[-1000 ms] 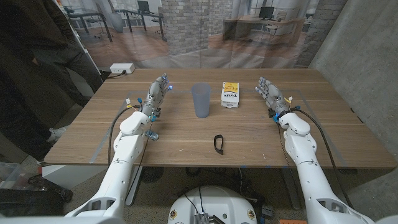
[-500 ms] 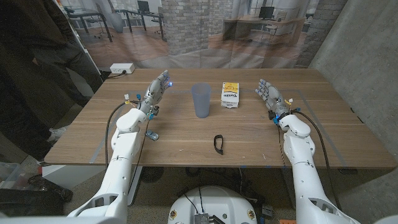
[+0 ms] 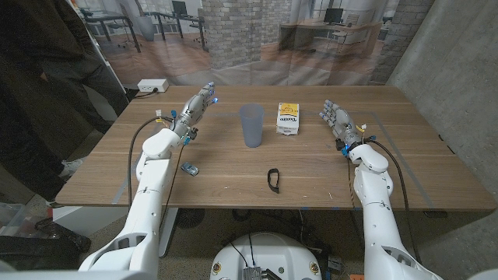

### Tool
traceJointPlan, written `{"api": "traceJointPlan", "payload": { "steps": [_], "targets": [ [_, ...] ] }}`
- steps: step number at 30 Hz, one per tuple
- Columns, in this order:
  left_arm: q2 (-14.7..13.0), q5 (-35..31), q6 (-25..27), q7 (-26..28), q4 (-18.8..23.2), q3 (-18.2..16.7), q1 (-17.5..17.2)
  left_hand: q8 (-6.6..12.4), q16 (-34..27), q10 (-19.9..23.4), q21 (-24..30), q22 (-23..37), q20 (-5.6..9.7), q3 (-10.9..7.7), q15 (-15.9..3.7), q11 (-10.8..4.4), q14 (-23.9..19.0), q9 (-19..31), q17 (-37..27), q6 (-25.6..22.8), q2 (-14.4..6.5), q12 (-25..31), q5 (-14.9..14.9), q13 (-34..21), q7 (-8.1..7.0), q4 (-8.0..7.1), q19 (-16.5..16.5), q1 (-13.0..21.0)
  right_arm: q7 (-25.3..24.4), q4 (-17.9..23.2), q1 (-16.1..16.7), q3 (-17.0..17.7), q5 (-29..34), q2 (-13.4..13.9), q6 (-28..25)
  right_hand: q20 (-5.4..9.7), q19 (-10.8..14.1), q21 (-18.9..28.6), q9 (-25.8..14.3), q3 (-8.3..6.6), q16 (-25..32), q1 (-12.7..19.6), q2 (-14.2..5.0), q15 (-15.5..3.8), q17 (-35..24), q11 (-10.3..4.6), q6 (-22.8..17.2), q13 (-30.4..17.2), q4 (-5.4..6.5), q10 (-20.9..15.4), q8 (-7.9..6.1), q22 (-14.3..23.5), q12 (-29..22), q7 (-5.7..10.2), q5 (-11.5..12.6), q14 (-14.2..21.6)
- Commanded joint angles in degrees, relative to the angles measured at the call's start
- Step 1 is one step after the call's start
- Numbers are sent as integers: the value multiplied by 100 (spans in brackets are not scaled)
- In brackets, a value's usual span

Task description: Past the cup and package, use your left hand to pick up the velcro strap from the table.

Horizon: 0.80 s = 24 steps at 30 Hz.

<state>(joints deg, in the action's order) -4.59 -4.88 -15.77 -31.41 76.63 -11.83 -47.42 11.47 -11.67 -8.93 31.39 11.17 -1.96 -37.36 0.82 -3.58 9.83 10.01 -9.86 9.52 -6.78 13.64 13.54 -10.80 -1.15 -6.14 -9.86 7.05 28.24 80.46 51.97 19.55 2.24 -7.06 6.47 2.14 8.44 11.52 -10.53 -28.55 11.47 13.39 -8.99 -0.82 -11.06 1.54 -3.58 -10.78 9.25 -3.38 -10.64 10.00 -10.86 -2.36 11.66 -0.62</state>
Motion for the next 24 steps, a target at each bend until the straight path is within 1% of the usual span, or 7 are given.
{"api": "traceJointPlan", "payload": {
  "steps": [1,6,10,14,20,21,24],
  "targets": [
    [-58,-242,-326,-183,-129,17,200,18,10,29,55,-5,23,-42,-48,-27,38,21,-2,-22,-318,28,-15,-20,-5,54,-202,93,59,-49,-39,112,99,-100,53,272,44,28,-25,-45,22,-28,-235,12,-8,19,-42,-16,14,-47,-36,15,-34,-4,-8,-45],
    [-79,-202,-414,-351,-134,45,268,20,19,60,59,-7,56,-65,-59,-31,10,22,1,-65,-305,26,-33,-21,-1,107,-180,156,82,-65,-51,128,113,-99,66,273,42,28,-25,-48,21,-33,-234,11,-7,22,-42,-16,11,-45,-37,15,-34,-4,-10,-45],
    [-120,-254,-512,-407,-147,75,323,17,26,157,64,-12,108,-105,-77,-30,-53,21,4,-123,-291,41,-74,-22,4,218,-135,279,96,-78,-57,136,114,-105,86,272,42,28,-25,-50,21,-37,-233,13,-6,17,-45,-16,9,-45,-37,15,-33,-2,-11,-44],
    [-141,-290,-578,-437,-139,87,342,14,34,195,64,-15,113,-127,-90,-39,-78,21,4,-154,-292,41,-99,-23,23,283,-116,354,104,-81,-57,141,114,-113,92,273,42,27,-25,-52,21,-41,-232,8,-6,19,-43,-16,8,-48,-36,15,-34,-2,-12,-45],
    [-184,-425,-649,-429,-74,135,346,14,42,249,59,-18,141,-146,-129,-68,-117,21,5,-209,-272,41,-137,-25,-14,380,-100,456,117,-80,-52,142,120,-114,102,271,43,28,-25,-55,21,-47,-231,11,-5,18,-45,-16,6,-49,-38,15,-35,0,-14,-43],
    [-182,-429,-649,-433,-58,138,347,15,42,259,60,-19,153,-148,-144,-79,-127,21,5,-219,-260,41,-145,-25,-22,405,-89,477,118,-79,-50,143,120,-115,109,274,42,28,-25,-55,21,-49,-231,10,-4,16,-44,-16,5,-50,-37,15,-35,5,-15,-43],
    [-185,-386,-660,-508,-46,150,371,8,57,287,74,-27,292,-166,-186,-71,-150,20,6,-258,-232,27,-189,-26,-22,547,-2,610,123,-61,-41,143,115,-119,118,273,42,28,-25,-57,21,-51,-231,9,-4,15,-44,-16,4,-51,-37,15,-35,3,-15,-43]
  ]
}}
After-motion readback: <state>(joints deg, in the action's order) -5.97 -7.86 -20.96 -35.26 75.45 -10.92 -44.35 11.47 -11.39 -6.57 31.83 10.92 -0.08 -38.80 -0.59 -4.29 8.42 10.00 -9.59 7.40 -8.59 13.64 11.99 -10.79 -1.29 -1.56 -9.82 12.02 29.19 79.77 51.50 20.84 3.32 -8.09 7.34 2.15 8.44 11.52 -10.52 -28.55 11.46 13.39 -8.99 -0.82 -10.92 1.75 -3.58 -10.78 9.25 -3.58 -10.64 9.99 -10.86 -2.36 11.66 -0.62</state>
